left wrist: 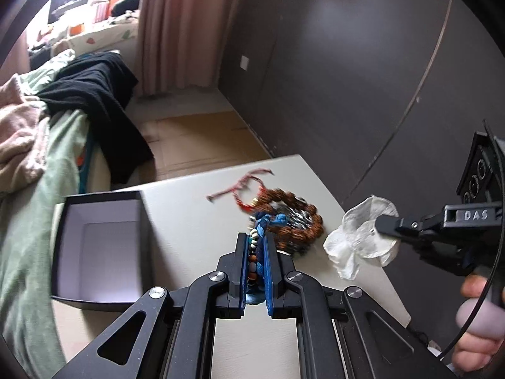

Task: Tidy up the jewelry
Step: 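Lift the blue bracelet with the left gripper and carry it toward the black box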

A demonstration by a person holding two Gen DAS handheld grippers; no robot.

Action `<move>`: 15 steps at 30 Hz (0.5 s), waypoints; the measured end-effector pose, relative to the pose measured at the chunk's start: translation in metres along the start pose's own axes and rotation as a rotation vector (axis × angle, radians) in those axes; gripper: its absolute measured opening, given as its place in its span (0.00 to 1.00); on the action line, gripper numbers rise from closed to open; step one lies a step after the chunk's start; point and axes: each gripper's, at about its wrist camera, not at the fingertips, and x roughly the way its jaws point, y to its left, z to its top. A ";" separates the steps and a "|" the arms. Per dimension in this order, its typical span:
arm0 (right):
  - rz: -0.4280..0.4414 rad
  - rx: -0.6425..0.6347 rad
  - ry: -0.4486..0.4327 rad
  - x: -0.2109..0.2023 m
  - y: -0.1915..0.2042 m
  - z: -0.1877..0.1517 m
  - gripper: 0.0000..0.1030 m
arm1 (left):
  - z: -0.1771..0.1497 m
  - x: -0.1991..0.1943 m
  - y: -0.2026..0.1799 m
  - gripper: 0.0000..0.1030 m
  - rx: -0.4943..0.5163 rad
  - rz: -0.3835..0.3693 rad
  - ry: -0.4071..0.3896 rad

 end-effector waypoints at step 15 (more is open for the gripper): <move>0.074 -0.157 0.043 0.047 0.066 -0.033 0.03 | 0.009 -0.048 0.079 0.09 -0.168 0.064 -0.091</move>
